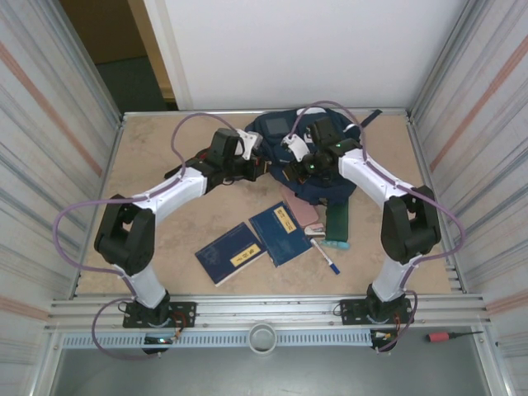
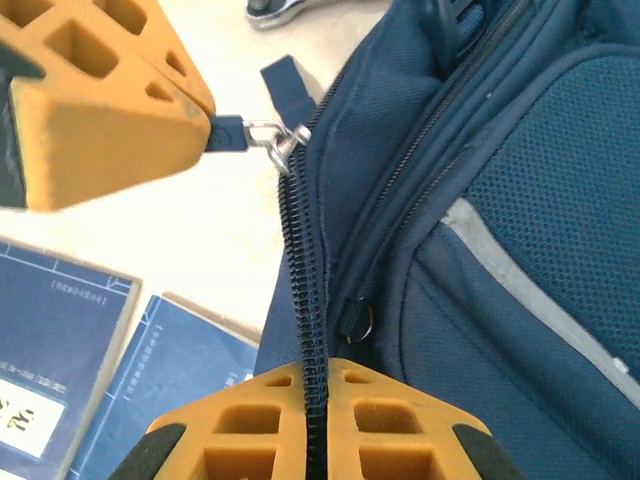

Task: Pack the student bag

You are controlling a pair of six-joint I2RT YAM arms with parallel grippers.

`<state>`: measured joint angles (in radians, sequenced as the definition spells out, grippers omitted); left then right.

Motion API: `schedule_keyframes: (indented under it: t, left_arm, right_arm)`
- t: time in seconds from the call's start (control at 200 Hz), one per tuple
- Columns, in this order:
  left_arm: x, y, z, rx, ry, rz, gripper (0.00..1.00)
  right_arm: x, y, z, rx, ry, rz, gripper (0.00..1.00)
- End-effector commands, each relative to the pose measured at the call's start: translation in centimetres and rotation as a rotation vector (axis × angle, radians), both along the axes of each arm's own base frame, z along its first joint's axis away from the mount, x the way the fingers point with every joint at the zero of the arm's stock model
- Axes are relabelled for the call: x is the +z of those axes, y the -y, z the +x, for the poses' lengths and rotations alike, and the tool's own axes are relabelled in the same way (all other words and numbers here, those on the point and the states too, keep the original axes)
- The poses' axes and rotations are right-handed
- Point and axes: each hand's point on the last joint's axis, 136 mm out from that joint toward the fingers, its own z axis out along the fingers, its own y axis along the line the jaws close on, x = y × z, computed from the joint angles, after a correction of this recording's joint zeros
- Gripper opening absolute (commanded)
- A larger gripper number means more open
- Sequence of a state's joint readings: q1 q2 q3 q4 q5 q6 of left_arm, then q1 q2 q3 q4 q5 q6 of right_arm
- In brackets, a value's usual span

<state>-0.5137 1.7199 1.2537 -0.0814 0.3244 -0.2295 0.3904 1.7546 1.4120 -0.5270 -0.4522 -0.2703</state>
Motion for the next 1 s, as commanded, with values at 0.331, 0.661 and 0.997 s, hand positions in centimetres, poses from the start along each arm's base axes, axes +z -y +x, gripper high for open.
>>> schedule_keyframes:
  t: [0.331, 0.661, 0.997]
  left_arm:
    - [-1.1, -7.3, 7.1, 0.219, 0.043, 0.042, 0.00]
    - [0.3, -6.1, 8.2, 0.179, 0.057, -0.051, 0.13]
    - [0.8, -6.6, 1.1, 0.194, -0.028, -0.249, 0.54]
  right_arm:
    - [8.4, 6.1, 1.0, -0.079, 0.175, 0.092, 0.00]
    - [7.8, 5.1, 3.8, -0.186, 0.177, 0.023, 0.00]
    - [3.1, -2.7, 6.1, -0.302, 0.015, 0.065, 0.22]
